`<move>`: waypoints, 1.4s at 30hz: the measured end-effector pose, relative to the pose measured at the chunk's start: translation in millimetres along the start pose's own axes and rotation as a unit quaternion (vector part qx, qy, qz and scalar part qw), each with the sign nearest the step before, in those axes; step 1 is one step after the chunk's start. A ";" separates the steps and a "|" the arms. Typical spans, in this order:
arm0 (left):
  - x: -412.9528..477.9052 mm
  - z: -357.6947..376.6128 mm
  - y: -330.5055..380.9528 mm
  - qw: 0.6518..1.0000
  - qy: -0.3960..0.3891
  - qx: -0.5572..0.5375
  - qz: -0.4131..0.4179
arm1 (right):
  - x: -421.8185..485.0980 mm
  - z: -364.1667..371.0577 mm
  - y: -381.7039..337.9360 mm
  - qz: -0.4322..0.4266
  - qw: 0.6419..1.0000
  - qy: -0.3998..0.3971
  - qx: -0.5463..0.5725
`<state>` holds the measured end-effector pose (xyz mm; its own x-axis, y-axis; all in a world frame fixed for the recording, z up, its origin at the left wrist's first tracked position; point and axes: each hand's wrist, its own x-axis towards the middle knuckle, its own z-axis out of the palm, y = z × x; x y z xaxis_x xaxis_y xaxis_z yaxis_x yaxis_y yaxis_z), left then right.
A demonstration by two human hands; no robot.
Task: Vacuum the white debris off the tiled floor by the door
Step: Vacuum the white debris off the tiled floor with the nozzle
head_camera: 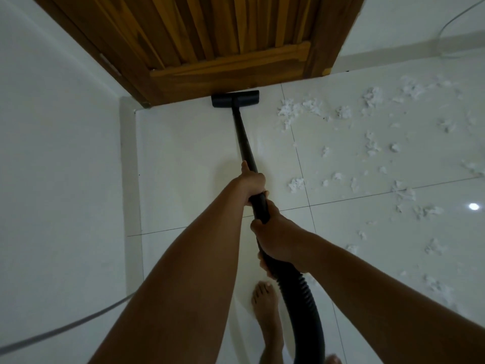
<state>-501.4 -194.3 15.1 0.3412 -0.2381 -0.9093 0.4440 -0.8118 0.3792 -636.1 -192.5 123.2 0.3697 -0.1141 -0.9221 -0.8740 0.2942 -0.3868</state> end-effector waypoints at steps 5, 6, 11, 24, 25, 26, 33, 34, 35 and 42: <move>10.1 3.1 -13.0 1.000 -0.005 -0.018 0.007 | 14.3 6.6 10.4 0.005 0.999 0.022 -0.044; 10.1 4.1 -16.1 1.000 -0.005 -0.021 0.007 | 15.7 8.3 13.4 0.005 0.998 0.027 -0.049; -0.1 13.2 -29.4 1.000 -0.010 -0.023 0.005 | 3.0 8.6 27.8 -0.002 0.998 0.027 -0.063; -83.4 88.7 -89.5 0.998 -0.012 -0.063 -0.025 | -88.8 -8.2 105.4 0.026 0.994 -0.004 -0.108; -90.5 95.9 -94.5 0.997 -0.011 -0.069 -0.026 | -95.6 -10.2 113.7 0.036 0.995 -0.009 -0.097; -97.4 103.2 -99.1 0.997 -0.012 -0.073 -0.027 | -102.6 -12.1 121.6 0.045 0.995 -0.014 -0.085; -138.7 149.9 -121.2 0.995 -0.024 -0.078 -0.050 | -129.4 -25.2 174.0 0.026 0.994 -0.002 -0.103; -143.6 154.7 -123.9 0.995 -0.026 -0.078 -0.054 | -134.2 -26.9 179.8 0.023 0.995 -0.005 -0.093; -148.0 159.1 -126.8 0.995 -0.028 -0.076 -0.056 | -140.6 -28.3 184.8 0.024 0.996 -0.012 -0.082; -174.5 172.4 -147.4 0.997 -0.028 -0.037 -0.060 | -176.7 -26.4 203.6 0.049 0.997 -0.051 -0.013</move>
<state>-769.2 -125.0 88.3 0.2368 -0.1731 -0.9560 0.5395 -0.7949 0.2775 -887.7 -137.5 207.2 0.3110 0.0108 -0.9503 -0.9148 0.2745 -0.2963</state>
